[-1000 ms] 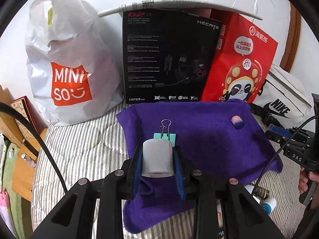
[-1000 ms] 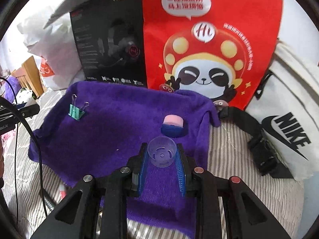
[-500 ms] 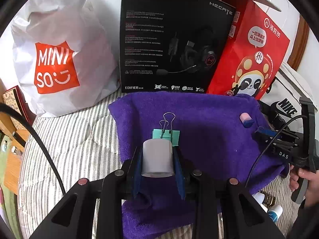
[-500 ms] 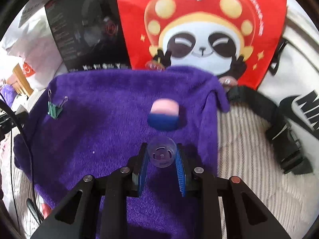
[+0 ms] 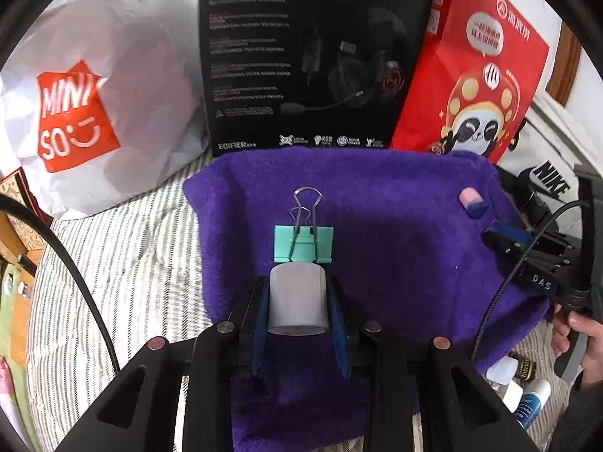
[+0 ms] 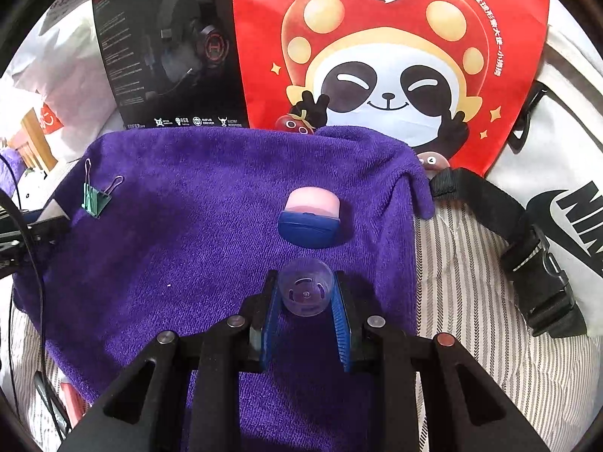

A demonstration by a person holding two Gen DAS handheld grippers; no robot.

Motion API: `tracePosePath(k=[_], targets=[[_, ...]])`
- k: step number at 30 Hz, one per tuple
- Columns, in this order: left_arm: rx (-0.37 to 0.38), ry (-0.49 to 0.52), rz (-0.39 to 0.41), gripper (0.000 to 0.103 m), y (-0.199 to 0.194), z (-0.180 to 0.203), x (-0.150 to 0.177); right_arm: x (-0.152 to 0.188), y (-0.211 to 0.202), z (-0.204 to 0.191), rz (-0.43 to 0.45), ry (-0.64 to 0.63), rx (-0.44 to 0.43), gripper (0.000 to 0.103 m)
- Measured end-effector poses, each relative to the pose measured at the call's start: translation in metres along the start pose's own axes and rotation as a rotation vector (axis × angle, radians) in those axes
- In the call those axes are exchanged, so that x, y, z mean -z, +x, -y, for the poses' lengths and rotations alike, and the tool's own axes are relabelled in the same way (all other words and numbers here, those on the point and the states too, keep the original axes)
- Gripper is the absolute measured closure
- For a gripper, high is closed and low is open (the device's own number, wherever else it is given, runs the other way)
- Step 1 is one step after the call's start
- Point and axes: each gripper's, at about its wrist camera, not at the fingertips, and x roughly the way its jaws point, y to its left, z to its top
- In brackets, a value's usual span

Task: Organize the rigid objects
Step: 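Lower the roll beside the clip with the left tool while the right tool sets the cup by the container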

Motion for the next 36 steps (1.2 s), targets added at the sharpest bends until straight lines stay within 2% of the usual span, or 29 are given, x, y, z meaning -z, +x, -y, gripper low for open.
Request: tracePosePath(k=[8,19,22,25,26,27,29,36], targets=[[-0.054,0.016,-0.054,0.075,0.023,0.004,-0.001,0.002,-0.003,0.001,0.008,-0.011,-0.002,0.076],[-0.078,0.039,-0.038,0.073,0.024,0.008,-0.002,0.003,-0.002,0.000,0.005,-0.021,-0.006,0.073],[-0.082,0.040,-0.048,0.065,0.023,0.007,-0.004,0.004,-0.004,-0.002,-0.004,-0.033,-0.010,0.069],[-0.060,0.054,-0.061,0.057,0.022,0.010,-0.003,0.005,-0.005,-0.005,-0.019,-0.047,-0.038,0.056],[-0.058,0.063,-0.064,0.052,0.022,0.012,-0.003,0.005,-0.005,-0.007,-0.024,-0.058,-0.047,0.049],[-0.062,0.070,-0.065,0.050,0.021,0.014,-0.003,0.006,-0.007,-0.010,-0.028,-0.071,-0.043,0.043],[-0.062,0.072,-0.071,0.047,0.020,0.016,-0.002,0.005,-0.011,-0.015,-0.015,-0.086,-0.011,0.038],[-0.056,0.058,-0.081,0.045,-0.008,0.010,-0.003,0.005,-0.045,-0.006,0.012,-0.012,-0.004,0.035]])
